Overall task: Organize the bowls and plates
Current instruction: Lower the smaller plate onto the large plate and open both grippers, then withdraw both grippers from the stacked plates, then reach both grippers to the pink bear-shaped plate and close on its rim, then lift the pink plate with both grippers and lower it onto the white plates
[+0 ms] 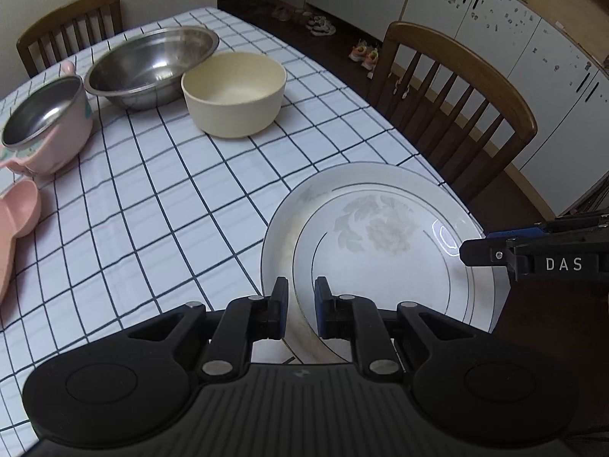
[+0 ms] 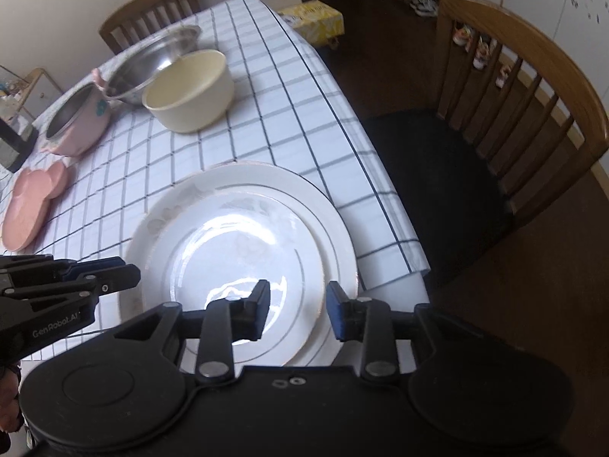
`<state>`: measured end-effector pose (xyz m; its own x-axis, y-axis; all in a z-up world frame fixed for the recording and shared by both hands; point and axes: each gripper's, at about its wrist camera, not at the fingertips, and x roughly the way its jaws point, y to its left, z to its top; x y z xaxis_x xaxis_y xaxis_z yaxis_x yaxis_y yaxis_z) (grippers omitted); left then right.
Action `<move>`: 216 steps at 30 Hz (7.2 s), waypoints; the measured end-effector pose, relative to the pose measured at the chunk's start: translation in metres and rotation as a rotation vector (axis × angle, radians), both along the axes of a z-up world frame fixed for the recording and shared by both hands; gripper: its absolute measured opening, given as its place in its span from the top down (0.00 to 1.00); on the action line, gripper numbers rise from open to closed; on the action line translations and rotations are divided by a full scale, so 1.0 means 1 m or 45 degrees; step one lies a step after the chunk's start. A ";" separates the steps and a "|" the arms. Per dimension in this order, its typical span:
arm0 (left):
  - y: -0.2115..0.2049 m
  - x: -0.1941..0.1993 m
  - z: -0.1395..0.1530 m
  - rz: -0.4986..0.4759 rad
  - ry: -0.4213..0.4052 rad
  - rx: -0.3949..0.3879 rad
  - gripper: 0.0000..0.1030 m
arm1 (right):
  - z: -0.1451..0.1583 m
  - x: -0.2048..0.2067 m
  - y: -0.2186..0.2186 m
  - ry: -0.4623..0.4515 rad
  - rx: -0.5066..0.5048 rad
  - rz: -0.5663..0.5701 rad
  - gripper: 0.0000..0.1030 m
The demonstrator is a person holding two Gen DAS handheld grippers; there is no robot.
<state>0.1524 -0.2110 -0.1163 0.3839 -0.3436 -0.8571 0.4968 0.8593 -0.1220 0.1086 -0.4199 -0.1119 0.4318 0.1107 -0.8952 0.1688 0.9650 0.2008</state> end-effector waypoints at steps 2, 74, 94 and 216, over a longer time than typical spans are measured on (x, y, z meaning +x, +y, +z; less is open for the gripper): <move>0.002 -0.003 0.007 0.000 -0.020 -0.016 0.87 | 0.007 -0.003 0.004 -0.030 -0.007 0.012 0.65; 0.312 0.070 0.040 0.700 -0.356 0.085 0.24 | 0.037 0.102 0.273 -0.339 -0.024 0.511 0.02; 0.361 0.157 -0.032 0.714 -0.152 0.222 0.24 | -0.033 0.166 0.342 -0.055 -0.019 0.441 0.26; 0.002 -0.014 -0.011 0.048 -0.031 0.071 0.86 | -0.015 0.007 -0.025 -0.105 -0.070 0.151 0.87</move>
